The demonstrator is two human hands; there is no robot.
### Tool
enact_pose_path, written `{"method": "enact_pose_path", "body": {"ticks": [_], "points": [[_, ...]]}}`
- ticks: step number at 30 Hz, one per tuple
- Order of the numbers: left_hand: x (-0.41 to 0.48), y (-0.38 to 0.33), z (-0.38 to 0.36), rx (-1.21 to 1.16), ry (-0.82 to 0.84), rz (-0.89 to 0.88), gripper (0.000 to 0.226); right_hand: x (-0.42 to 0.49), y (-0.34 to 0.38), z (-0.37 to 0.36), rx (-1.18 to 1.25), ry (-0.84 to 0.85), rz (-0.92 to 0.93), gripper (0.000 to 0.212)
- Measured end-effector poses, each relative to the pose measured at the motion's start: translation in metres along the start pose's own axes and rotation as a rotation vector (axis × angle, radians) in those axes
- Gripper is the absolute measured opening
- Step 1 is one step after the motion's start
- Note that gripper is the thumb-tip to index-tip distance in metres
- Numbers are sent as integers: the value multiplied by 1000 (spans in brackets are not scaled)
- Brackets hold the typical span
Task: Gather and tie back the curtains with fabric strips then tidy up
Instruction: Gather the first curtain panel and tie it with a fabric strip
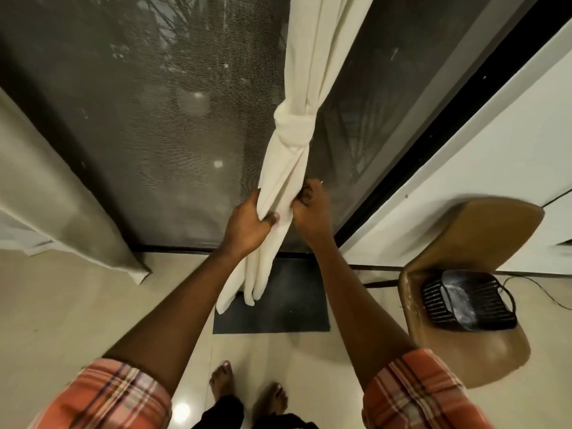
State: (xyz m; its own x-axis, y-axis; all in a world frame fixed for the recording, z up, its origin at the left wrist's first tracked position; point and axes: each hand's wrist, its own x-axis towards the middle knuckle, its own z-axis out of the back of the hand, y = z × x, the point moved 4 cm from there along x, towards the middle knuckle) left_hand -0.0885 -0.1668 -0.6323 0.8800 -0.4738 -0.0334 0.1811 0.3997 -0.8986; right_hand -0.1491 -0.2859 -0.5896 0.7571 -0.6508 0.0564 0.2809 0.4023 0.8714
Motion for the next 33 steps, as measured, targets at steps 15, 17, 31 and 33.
{"method": "enact_pose_path", "body": {"ticks": [15, 17, 31, 33], "points": [[-77, -24, -14, 16, 90, 82, 38, -65, -7, 18, -186, 56, 164, 26], [-87, -26, -12, 46, 29, 94, 38, -71, -8, 25, -228, 33, 208, 18], [-112, 0, -27, 104, -180, -24, 42, -83, -58, 36, -41, -40, 252, 19], [-110, 13, -36, 65, -140, -42, 48, -82, -79, 11, -6, 79, 204, 32]]}}
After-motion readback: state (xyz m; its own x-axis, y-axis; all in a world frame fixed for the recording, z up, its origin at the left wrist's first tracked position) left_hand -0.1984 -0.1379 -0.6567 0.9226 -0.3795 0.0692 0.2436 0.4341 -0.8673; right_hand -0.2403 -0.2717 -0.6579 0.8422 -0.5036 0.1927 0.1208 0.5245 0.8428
